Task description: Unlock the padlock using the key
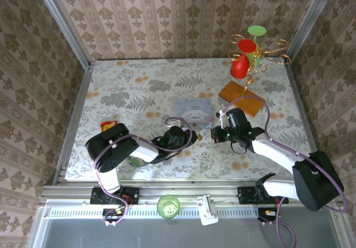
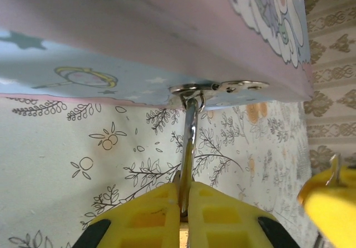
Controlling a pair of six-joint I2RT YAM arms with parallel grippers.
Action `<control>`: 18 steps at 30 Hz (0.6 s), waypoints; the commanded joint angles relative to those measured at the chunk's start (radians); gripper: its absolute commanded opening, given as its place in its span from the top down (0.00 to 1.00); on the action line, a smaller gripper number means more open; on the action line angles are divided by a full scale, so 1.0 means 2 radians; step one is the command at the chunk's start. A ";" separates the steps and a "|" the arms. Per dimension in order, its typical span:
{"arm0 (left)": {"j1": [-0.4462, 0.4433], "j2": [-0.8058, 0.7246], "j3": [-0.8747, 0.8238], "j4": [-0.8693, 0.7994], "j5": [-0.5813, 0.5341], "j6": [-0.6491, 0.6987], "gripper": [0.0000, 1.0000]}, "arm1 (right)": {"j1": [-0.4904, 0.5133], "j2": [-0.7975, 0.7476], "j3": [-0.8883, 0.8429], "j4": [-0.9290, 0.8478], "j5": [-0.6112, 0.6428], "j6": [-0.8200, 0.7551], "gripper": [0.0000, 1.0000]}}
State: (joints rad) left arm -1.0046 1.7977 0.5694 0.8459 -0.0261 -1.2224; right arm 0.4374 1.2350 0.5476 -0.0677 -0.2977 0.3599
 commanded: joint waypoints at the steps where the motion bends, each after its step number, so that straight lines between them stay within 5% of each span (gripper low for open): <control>1: 0.006 0.021 -0.019 0.075 0.017 -0.034 1.00 | -0.003 0.009 -0.026 0.032 -0.063 0.041 1.00; 6: 0.005 0.012 -0.023 0.076 0.012 -0.046 1.00 | -0.034 0.033 -0.070 0.123 -0.166 0.121 1.00; 18: 0.009 0.045 -0.038 0.190 0.000 -0.091 1.00 | -0.067 0.074 -0.128 0.257 -0.259 0.194 1.00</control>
State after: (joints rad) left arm -0.9901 1.8713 0.5018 1.1240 -0.0078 -1.3689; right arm 0.3088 1.3449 0.3107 0.3321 -0.7326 0.6888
